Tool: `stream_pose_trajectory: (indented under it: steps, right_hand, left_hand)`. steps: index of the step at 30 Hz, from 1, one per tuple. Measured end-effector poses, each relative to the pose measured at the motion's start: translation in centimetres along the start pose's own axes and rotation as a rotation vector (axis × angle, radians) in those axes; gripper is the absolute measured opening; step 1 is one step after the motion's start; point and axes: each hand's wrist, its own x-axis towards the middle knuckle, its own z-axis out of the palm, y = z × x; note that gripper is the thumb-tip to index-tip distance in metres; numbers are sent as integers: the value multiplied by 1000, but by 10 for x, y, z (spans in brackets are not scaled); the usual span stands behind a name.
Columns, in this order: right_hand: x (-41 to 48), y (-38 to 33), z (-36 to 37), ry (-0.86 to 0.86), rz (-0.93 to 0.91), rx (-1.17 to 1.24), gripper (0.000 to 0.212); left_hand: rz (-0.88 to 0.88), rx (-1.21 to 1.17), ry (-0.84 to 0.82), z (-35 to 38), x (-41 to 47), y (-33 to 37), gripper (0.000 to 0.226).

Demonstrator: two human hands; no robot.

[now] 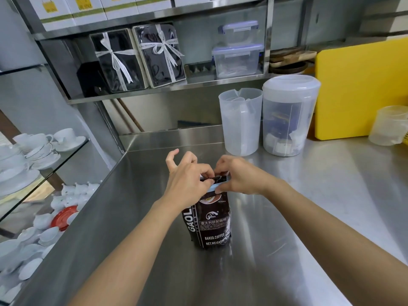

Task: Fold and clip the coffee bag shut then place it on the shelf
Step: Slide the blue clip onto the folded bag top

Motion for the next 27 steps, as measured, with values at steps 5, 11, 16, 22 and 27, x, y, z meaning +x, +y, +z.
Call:
stream_pose_trajectory:
  steps: [5,11,16,22,27]
  right_hand:
    - [2,1,0,-41,1,53,35]
    - [6,1,4,22,41,222,53]
    - [13,-6,13,76,30,264,49]
    - [10,0,31,196,163,460,58]
    - [8,3,30,191,218,477,33]
  left_hand:
    - [-26,-51,8,0,-1,-3,6]
    - [16,-94,15,1,0,-4,7]
    - [-55,-106,-18,1,6,-9,4]
    - [-132,-194,-84,-2,8,-11,14]
    - [-121,-220,-75,2,11,-10,13]
